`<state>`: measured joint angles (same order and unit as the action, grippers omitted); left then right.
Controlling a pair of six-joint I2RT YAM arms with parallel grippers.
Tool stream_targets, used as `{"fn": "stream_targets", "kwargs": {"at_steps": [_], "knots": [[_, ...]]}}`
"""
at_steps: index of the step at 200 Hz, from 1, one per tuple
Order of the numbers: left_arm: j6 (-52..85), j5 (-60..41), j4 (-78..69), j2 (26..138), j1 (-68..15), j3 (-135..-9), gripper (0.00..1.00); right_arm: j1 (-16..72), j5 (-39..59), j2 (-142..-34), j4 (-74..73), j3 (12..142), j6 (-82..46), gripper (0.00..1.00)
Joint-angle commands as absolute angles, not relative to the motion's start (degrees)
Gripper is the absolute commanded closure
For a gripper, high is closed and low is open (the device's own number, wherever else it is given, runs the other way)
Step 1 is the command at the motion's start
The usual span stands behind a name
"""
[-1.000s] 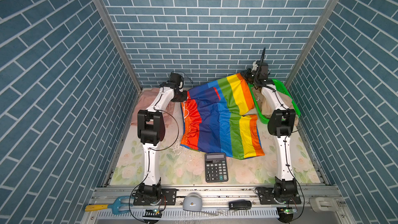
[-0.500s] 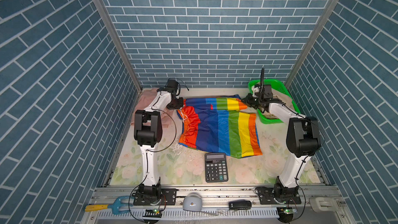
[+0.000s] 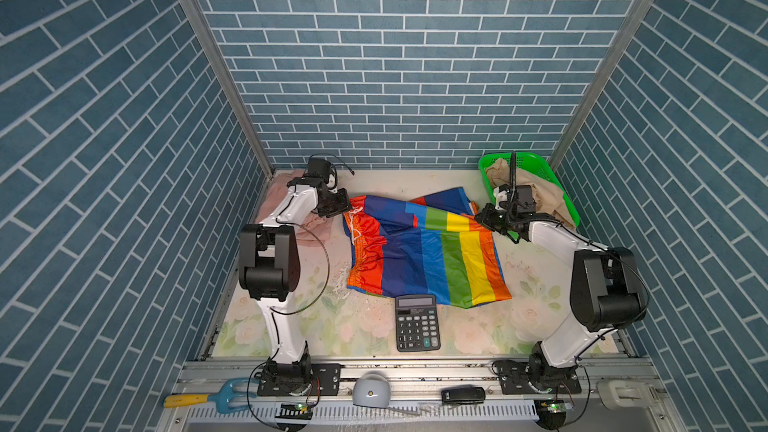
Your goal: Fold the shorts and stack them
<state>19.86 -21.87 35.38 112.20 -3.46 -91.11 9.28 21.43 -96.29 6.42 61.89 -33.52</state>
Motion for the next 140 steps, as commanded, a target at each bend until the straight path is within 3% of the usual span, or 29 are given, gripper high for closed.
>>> {"fn": "stream_targets", "kwargs": {"at_steps": [1,14,37,103,140], "knots": [[25.49,-29.26,33.02,110.68,-1.62,-90.2,0.32,8.99,19.39,-95.2,7.41,63.3,-30.56,1.0],[26.7,-31.47,31.18,110.35,0.32,-89.18,0.21,8.88,19.32,-94.64,7.87,63.19,-30.0,1.0],[24.16,-34.07,29.6,111.59,1.89,-90.36,0.17,8.88,19.89,-93.72,8.69,62.7,-28.97,1.0],[13.74,-43.96,27.09,120.63,1.19,-98.71,0.23,8.71,20.8,-92.11,8.35,60.59,-28.93,1.0],[2.9,-38.8,33.6,122.42,1.4,-100.47,0.25,8.31,22.04,-92.7,8.43,61.65,-29.01,1.0]]}}
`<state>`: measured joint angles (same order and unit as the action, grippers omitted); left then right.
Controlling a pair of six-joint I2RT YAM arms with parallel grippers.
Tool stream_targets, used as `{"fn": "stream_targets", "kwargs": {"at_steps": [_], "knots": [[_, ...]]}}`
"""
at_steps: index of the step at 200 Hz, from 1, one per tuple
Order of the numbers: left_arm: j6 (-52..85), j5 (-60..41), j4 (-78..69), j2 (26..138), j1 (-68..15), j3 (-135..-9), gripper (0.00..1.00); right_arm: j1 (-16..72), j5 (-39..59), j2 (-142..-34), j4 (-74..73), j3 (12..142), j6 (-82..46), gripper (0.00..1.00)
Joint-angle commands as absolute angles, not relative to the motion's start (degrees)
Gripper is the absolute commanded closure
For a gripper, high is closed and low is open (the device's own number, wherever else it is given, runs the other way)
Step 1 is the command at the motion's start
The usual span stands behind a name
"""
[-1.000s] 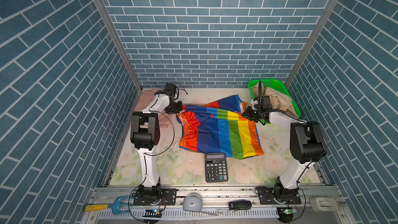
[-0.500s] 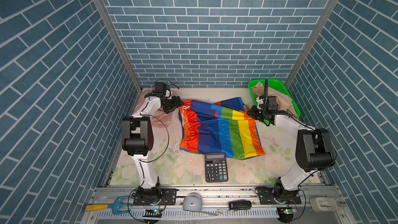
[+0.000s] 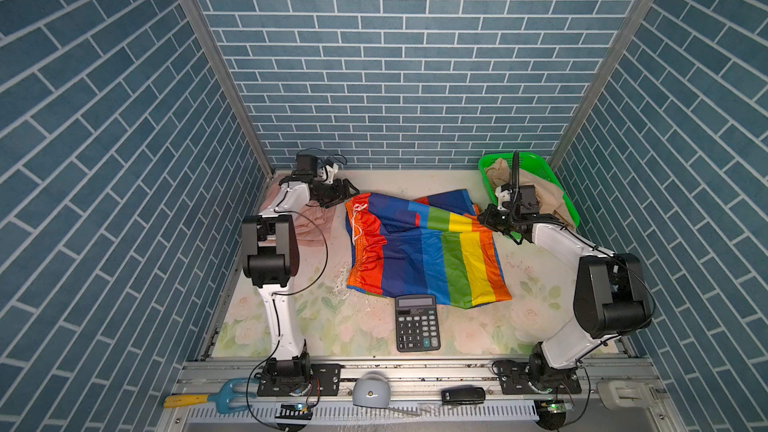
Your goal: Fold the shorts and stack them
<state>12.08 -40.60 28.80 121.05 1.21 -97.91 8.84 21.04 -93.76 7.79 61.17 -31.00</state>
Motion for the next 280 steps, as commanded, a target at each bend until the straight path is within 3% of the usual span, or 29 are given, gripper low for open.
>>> {"fn": "stream_targets", "kwargs": {"at_steps": [1,79,122,148,167,220,249,280], "knots": [[2.73,-38.69,33.63,122.42,1.4,-100.46,0.25,8.33,22.05,-92.67,8.43,61.63,-29.0,1.0],[-5.36,-42.1,35.82,125.55,-0.96,-101.02,0.39,7.36,22.83,-93.53,8.86,62.49,-28.82,1.0],[-7.44,-40.87,37.76,125.19,-1.14,-100.34,0.62,6.69,23.03,-94.13,9.1,63.26,-29.25,1.0],[-7.33,-40.32,37.62,123.07,-1.21,-99.78,0.86,5.7,22.44,-94.26,10.07,64.69,-30.31,1.0],[-6.78,-39.32,37.45,119.98,-1.78,-100.15,0.99,5.56,21.7,-93.48,10.75,65.82,-30.15,1.0],[-4.75,-18.62,32.58,106.37,-4.66,-93.23,1.0,8.07,18.09,-89.33,11.88,57.92,-26.1,1.0],[-3.21,-15.09,26.1,99.09,-4.88,-83.87,1.0,8.36,18.72,-87.68,12.91,55.84,-26.14,0.72],[-3.64,-13.06,24.14,95.85,-6.17,-80.6,1.0,7.62,18.54,-87.27,15.67,62.15,-26.75,0.46]]}}
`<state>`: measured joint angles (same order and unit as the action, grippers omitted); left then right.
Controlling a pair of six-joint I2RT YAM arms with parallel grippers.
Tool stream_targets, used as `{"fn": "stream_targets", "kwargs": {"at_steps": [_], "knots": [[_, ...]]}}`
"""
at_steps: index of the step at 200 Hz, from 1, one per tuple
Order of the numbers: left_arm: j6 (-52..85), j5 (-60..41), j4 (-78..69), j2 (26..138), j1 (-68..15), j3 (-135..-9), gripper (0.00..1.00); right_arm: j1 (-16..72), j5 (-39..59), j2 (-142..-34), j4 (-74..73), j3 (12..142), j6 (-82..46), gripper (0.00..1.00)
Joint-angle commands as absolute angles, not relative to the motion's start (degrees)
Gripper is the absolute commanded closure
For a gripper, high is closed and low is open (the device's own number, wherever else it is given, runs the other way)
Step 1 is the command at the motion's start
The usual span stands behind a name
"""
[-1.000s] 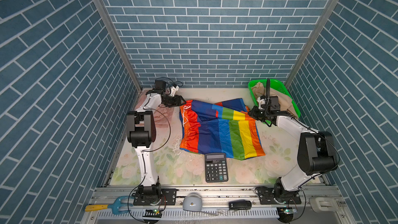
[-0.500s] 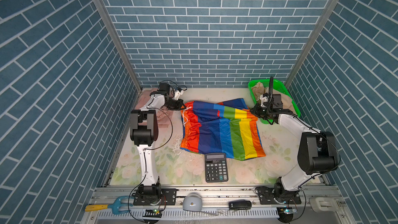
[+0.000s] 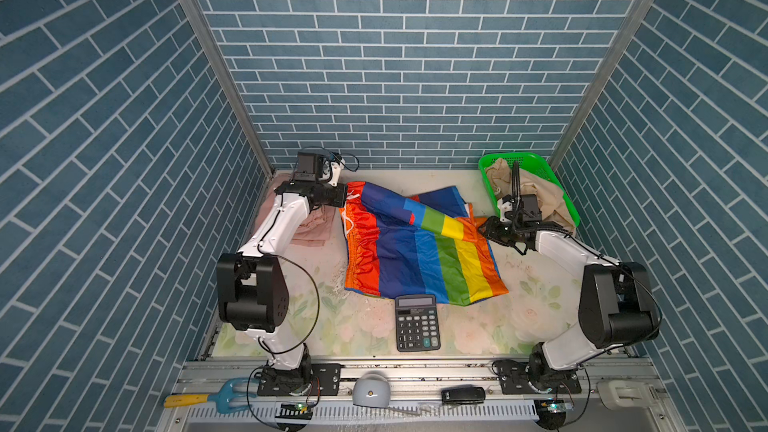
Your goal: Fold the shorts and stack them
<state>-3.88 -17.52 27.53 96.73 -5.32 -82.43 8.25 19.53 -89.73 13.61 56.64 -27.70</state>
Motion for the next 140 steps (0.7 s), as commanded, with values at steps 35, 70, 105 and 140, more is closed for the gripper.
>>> {"fn": "stream_targets", "kwargs": {"at_steps": [35,70,105,140], "knots": [[-4.36,-11.79,23.32,94.94,-7.51,-79.93,1.0,7.34,21.4,-97.52,21.99,75.14,-26.89,0.29],[-4.82,-11.51,22.99,94.33,-8.25,-78.97,1.0,8.53,24.76,-105.28,22.78,80.39,-28.37,0.27],[-5.28,-10.98,22.5,94.41,-8.92,-78.5,1.0,10.96,25.92,-111.18,23.56,84.49,-26.24,0.32],[-5.51,-11.23,22.32,94.3,-9.14,-77.79,1.0,12.29,24.92,-114.87,24.24,86.08,-25.32,0.47]]}}
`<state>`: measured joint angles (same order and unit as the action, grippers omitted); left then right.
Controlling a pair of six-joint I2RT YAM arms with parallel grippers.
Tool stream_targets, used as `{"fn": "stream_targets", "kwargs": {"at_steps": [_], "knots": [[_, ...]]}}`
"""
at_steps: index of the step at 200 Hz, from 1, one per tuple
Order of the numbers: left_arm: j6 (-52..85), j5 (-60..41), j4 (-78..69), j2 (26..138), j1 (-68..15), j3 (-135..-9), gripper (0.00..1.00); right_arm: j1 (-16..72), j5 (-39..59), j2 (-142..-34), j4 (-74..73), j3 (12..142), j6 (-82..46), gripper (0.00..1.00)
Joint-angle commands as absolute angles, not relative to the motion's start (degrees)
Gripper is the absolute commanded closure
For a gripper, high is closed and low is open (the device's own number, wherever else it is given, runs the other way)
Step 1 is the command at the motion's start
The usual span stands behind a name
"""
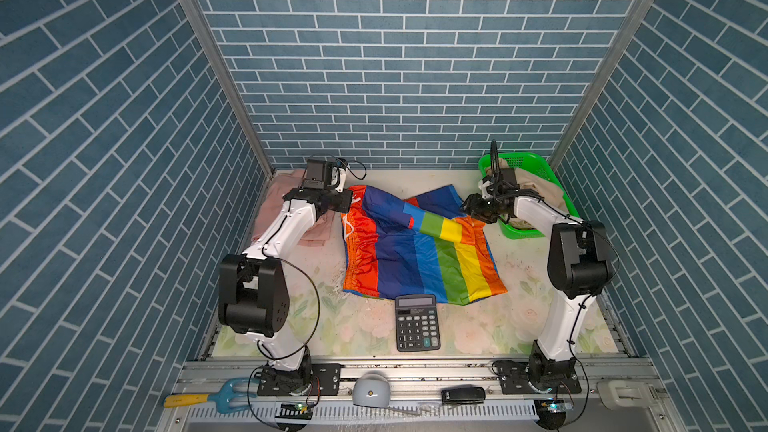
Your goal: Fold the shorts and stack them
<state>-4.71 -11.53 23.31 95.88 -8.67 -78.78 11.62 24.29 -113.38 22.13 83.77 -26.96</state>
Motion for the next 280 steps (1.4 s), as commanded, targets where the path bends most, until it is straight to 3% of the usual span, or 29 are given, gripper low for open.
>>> {"fn": "stream_targets", "kwargs": {"at_steps": [1,41,90,153,214,280], "knots": [[-5.48,-11.24,22.37,94.26,-9.14,-77.74,1.0,12.3,24.85,-114.96,24.29,86.15,-25.32,0.47],[-5.84,-11.15,22.37,94.56,-9.33,-77.63,1.0,12.61,23.4,-117.1,25.09,86.2,-24.17,0.55],[-5.97,-11.16,22.32,94.88,-9.49,-77.66,1.0,12.39,20.84,-118.88,26.84,87.37,-21.82,0.55],[-6.08,-10.9,22.5,95.09,-9.84,-77.53,1.0,12.58,26.03,-121.59,23.98,88.08,-22.68,0.62],[-6.46,-10.46,22.77,95.21,-9.87,-77.66,1.0,12.16,21.72,-122.2,25.14,85.61,-21.52,0.61],[-5.89,-9.23,23.0,96.0,-9.84,-77.81,1.0,10.28,27.87,-122.25,19.04,80.84,-25.86,0.63]]}}
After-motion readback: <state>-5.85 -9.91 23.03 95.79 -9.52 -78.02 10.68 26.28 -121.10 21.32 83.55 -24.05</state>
